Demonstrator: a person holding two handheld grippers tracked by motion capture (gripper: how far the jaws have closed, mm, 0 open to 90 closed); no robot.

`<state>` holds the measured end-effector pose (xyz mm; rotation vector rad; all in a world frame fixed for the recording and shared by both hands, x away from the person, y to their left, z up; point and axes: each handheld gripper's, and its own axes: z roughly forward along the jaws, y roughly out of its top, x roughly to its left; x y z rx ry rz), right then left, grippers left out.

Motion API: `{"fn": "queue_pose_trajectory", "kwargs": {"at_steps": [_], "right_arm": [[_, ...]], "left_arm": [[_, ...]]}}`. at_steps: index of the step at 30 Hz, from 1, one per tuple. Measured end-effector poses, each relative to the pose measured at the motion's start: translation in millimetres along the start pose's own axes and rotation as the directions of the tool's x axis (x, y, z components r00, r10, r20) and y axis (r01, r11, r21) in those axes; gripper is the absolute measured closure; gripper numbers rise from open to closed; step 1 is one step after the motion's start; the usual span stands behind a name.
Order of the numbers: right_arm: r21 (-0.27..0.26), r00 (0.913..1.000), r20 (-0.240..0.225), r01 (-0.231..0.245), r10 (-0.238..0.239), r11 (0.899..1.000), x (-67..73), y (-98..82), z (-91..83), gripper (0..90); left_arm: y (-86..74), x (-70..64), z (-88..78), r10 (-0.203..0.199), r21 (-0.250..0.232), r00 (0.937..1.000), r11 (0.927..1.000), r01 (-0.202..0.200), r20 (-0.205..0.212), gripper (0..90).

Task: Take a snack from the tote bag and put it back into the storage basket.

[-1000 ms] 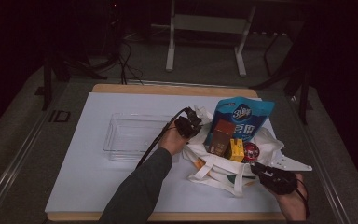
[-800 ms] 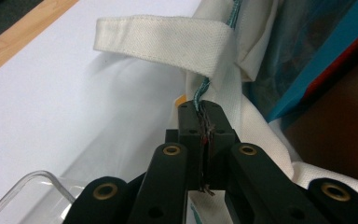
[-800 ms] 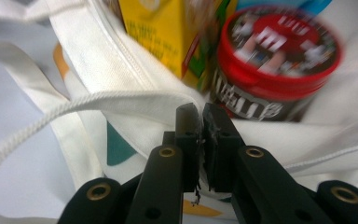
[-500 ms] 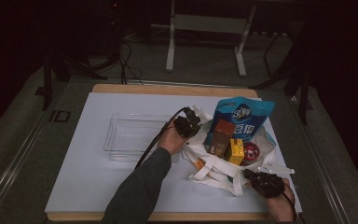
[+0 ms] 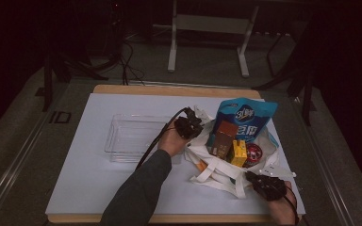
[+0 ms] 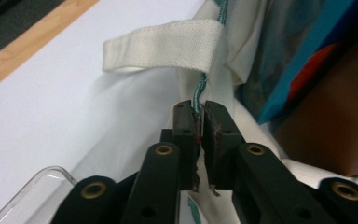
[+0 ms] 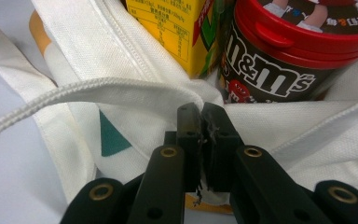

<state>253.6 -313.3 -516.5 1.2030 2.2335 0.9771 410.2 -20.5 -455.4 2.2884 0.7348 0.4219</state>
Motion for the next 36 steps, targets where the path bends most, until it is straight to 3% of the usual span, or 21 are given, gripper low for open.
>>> {"fn": "queue_pose_trajectory", "kwargs": {"at_steps": [9, 15, 19, 22, 25, 29, 34, 36], "right_arm": [[0.001, 1.0, 0.002, 0.005, -0.005, 1.0, 0.5, -0.1, 0.0, 85.8], [0.0, 1.0, 0.0, 0.009, -0.009, 1.0, 0.6, -0.4, -0.3, 85.8], [0.001, 1.0, 0.0, 0.009, -0.009, 1.0, 0.8, -0.3, -0.3, 85.8], [0.001, 0.9999, 0.001, 0.01, -0.01, 1.0, 0.9, -0.3, -0.5, 85.8], [0.002, 0.9999, 0.002, 0.01, -0.01, 1.0, 1.2, -0.4, -0.7, 85.8], [0.001, 0.9999, 0.001, 0.012, -0.012, 1.0, 1.2, -0.7, -0.8, 85.8], [0.001, 0.9999, 0.001, 0.015, -0.015, 1.0, 1.0, -0.7, -0.7, 85.8], [0.001, 0.9999, 0.001, 0.015, -0.015, 1.0, 1.1, -0.6, -0.6, 85.8]], "left_arm": [[-0.2, -9.1, -23.7, 0.029, -0.079, 0.9995, 0.9965, -0.029, 0.007, 78.8], [-2.3, -16.4, -40.7, 0.056, -0.132, 0.9984, 0.9897, -0.055, 0.009, 73.9], [-1.2, -23.6, -49.3, 0.095, -0.154, 0.9953, 0.9839, -0.09, 0.02, 74.1], [-1.1, -35.7, -46.7, 0.158, -0.133, 0.9865, 0.9797, -0.15, 0.045, 80.6], [-1.7, -44.4, -39.1, 0.194, -0.11, 0.9777, 0.9767, -0.185, 0.08, 87.0], [-3.1, -54.1, -28.8, 0.225, -0.077, 0.9689, 0.9731, -0.217, 0.104, 89.0], [-7.3, -57.4, -24.2, 0.233, -0.048, 0.9616, 0.9724, -0.228, 0.145, 89.5], [-8.6, -60.1, -23.3, 0.249, -0.042, 0.9542, 0.9686, -0.245, 0.167, 89.5]]}}
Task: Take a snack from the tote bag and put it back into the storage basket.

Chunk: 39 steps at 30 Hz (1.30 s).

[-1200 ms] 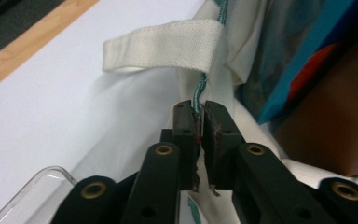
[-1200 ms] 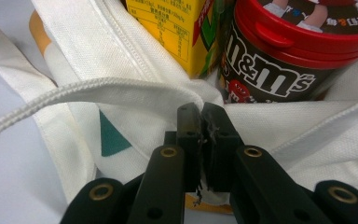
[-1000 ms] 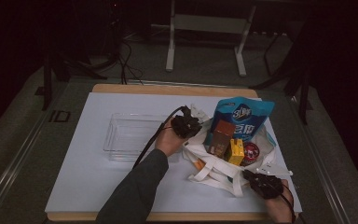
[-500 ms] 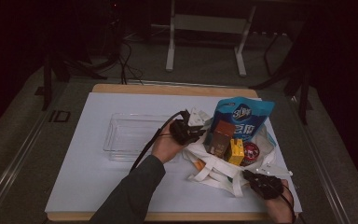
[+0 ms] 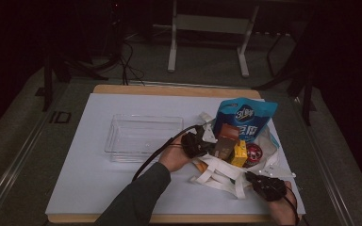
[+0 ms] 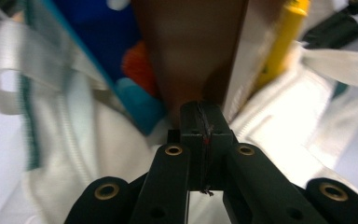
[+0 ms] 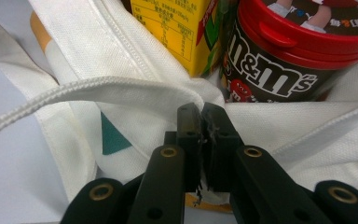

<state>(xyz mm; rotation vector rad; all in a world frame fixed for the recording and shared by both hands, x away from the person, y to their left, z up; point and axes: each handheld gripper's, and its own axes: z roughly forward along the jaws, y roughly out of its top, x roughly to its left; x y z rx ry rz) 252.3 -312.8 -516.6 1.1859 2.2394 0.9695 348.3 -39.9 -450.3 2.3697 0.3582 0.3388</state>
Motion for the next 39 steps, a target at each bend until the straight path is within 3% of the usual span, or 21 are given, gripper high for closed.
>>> {"fn": "queue_pose_trajectory", "kwargs": {"at_steps": [6, 9, 17, 20, 27, 29, 35, 39], "right_arm": [[0.002, 1.0, 0.001, 0.002, -0.002, 1.0, 0.2, 0.2, 0.1, 85.9], [0.0, 1.0, 0.0, 0.0, 0.0, 1.0, 0.1, 0.0, 0.0, 85.9], [-0.002, 1.0, -0.004, -0.004, 0.004, 1.0, -0.4, -0.3, -0.1, 85.9], [-0.002, 1.0, -0.004, -0.006, 0.006, 1.0, -0.6, -0.3, -0.1, 85.9], [-0.001, 1.0, -0.004, -0.005, 0.005, 1.0, -0.4, -0.2, -0.1, 85.9], [-0.001, 1.0, -0.006, -0.003, 0.003, 1.0, -0.7, -0.2, -0.1, 85.9], [0.0, 1.0, -0.007, -0.001, 0.001, 1.0, -0.7, -0.2, -0.2, 85.9], [0.0, 1.0, -0.008, -0.001, 0.001, 1.0, -1.0, -0.1, -0.1, 86.0]], "left_arm": [[3.4, -8.6, 2.4, 0.021, -0.012, 0.9985, 0.9997, -0.02, 0.051, 89.5], [1.7, -4.6, 2.6, 0.004, -0.018, 0.9977, 0.9998, -0.002, 0.068, 88.6], [0.4, 3.2, -6.2, -0.01, -0.05, 0.9946, 0.9986, 0.015, 0.103, 69.8], [2.7, 6.8, -17.0, -0.004, -0.113, 0.9918, 0.9934, 0.019, 0.127, 61.7], [10.8, 14.3, -27.8, -0.026, -0.196, 0.9928, 0.9795, 0.049, 0.117, 49.3], [13.6, 14.7, -29.5, -0.027, -0.208, 0.9951, 0.9771, 0.046, 0.095, 44.4], [19.8, 21.5, -30.0, -0.034, -0.265, 0.9926, 0.9622, 0.064, 0.116, 38.6], [20.5, 26.7, -26.9, -0.052, -0.296, 0.9877, 0.9507, 0.094, 0.148, 40.8]]}}
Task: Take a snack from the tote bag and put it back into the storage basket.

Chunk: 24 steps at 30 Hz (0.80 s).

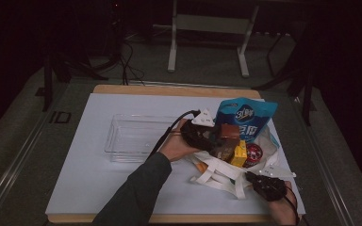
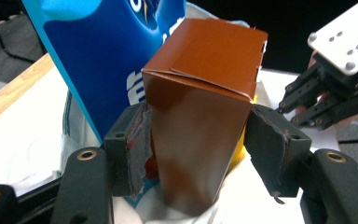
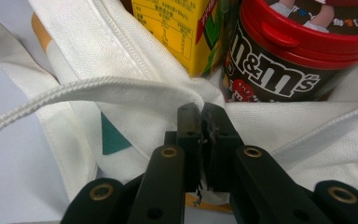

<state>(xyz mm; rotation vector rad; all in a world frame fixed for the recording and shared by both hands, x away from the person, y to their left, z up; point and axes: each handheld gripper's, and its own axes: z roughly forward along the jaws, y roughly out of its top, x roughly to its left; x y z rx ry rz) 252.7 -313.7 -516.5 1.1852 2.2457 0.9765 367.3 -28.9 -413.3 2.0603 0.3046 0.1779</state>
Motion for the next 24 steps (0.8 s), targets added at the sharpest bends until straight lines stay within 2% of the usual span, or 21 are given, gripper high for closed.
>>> {"fn": "queue_pose_trajectory", "kwargs": {"at_steps": [5, 14, 18, 24], "right_arm": [[0.0, 1.0, -0.002, 0.002, -0.002, 1.0, -0.4, 0.0, 0.1, 85.9], [-0.001, 1.0, -0.006, 0.003, -0.003, 1.0, -0.8, -0.1, 0.0, 85.9], [-0.001, 1.0, -0.008, 0.004, -0.004, 1.0, -1.2, -0.2, 0.0, 85.9], [-0.003, 0.9999, -0.012, 0.002, -0.002, 1.0, -1.4, -0.5, -0.1, 85.9]], "left_arm": [[2.1, 3.8, 2.1, -0.009, -0.016, 0.9998, 0.9998, 0.009, 0.015, 38.1], [12.7, 7.0, 11.1, 0.004, -0.025, 0.9986, 0.9997, -0.003, 0.053, 28.0], [12.6, 4.8, 19.1, 0.007, -0.018, 0.9967, 0.9998, -0.006, 0.081, 27.5], [9.8, 3.7, 24.7, -0.024, -0.048, 0.9942, 0.9984, 0.029, 0.105, 31.2]]}}
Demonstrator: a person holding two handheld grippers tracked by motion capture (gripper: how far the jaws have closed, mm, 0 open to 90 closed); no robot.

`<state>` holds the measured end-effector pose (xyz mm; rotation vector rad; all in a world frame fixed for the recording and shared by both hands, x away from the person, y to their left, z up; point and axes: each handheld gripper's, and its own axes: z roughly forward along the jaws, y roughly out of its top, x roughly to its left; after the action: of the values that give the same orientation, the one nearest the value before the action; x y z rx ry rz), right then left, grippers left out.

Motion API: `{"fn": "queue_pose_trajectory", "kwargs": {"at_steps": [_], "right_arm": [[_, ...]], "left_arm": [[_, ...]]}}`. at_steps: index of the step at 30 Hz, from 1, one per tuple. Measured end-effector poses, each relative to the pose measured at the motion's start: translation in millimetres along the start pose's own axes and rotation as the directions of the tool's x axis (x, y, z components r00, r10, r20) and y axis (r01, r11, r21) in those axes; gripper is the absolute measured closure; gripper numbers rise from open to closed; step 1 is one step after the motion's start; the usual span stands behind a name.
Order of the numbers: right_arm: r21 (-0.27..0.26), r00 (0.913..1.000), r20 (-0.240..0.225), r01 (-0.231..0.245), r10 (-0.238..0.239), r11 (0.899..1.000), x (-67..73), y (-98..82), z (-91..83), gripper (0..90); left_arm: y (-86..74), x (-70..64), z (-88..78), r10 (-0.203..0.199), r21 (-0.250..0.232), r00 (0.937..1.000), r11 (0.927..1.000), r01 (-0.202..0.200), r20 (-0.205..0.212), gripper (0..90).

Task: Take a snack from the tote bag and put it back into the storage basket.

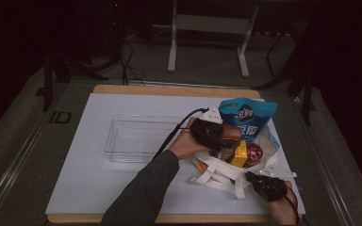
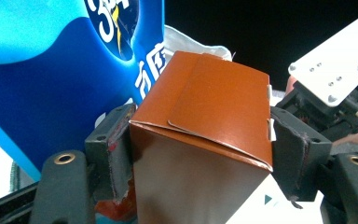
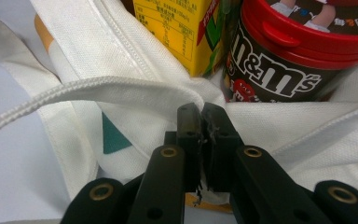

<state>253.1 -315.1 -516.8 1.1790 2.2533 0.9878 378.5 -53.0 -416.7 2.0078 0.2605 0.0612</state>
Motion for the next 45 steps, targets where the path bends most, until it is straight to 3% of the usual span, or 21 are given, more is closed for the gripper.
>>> {"fn": "queue_pose_trajectory", "kwargs": {"at_steps": [6, 11, 18, 25, 45], "right_arm": [[-0.003, 1.0, -0.005, -0.002, 0.002, 1.0, -0.5, -0.4, 0.0, 85.8], [-0.006, 1.0, -0.009, -0.003, 0.003, 1.0, -1.0, -1.0, -0.1, 85.9], [-0.009, 0.9998, -0.016, -0.008, 0.008, 1.0, -1.7, -1.5, -0.3, 85.9], [-0.01, 0.9998, -0.017, -0.011, 0.011, 1.0, -2.0, -1.8, -0.4, 85.9], [-0.014, 0.9998, -0.019, -0.011, 0.011, 1.0, -2.1, -2.6, -0.7, 85.9]], "left_arm": [[-3.7, -1.3, 7.9, -0.041, -0.039, 0.9991, 0.9984, 0.041, 0.015, 29.8], [-4.4, -3.9, 12.6, -0.029, -0.041, 0.9995, 0.9987, 0.03, 0.013, 27.9], [-5.3, -6.6, 10.7, -0.02, -0.058, 0.9998, 0.9981, 0.02, 0.008, 36.4], [-8.8, -8.9, 14.9, -0.073, -0.143, 0.9972, 0.9869, 0.075, 0.018, 36.2], [0.9, -9.5, -8.4, -0.038, -0.141, 0.9982, 0.9895, 0.031, -0.045, 41.2]]}}
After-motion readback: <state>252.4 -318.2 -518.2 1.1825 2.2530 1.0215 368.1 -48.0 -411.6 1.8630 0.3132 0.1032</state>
